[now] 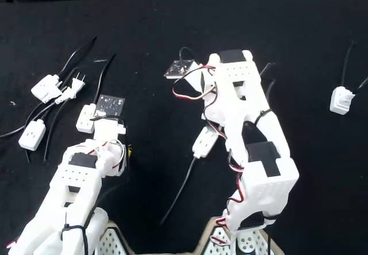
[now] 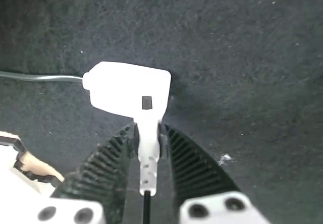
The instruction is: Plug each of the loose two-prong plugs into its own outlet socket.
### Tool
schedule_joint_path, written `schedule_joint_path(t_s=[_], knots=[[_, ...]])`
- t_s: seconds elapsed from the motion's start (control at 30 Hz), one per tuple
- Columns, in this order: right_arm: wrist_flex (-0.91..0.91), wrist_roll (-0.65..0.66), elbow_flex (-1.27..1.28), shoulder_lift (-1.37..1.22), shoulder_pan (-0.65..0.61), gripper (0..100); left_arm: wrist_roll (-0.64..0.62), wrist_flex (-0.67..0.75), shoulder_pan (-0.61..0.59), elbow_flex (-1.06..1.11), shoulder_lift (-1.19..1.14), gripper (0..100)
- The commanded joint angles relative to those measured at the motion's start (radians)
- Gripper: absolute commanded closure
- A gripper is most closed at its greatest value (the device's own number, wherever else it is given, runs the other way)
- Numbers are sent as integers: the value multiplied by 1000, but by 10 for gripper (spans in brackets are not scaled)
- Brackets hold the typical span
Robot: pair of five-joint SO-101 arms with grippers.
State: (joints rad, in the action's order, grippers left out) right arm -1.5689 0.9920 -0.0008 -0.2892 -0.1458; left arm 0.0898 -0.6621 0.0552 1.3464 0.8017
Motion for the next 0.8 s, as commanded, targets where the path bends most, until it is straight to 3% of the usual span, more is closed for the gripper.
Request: schedule_joint_path(t_s=[0.0,0.47,0.77], knots=[[9,8,-4,5,-20,988,-8,3,-2,-7,12,834],[-21,29,-2,5,-20,988,-12,11,4,-8,18,834],[5,40,84,12,-38,988,-12,6,157,-8,12,834]])
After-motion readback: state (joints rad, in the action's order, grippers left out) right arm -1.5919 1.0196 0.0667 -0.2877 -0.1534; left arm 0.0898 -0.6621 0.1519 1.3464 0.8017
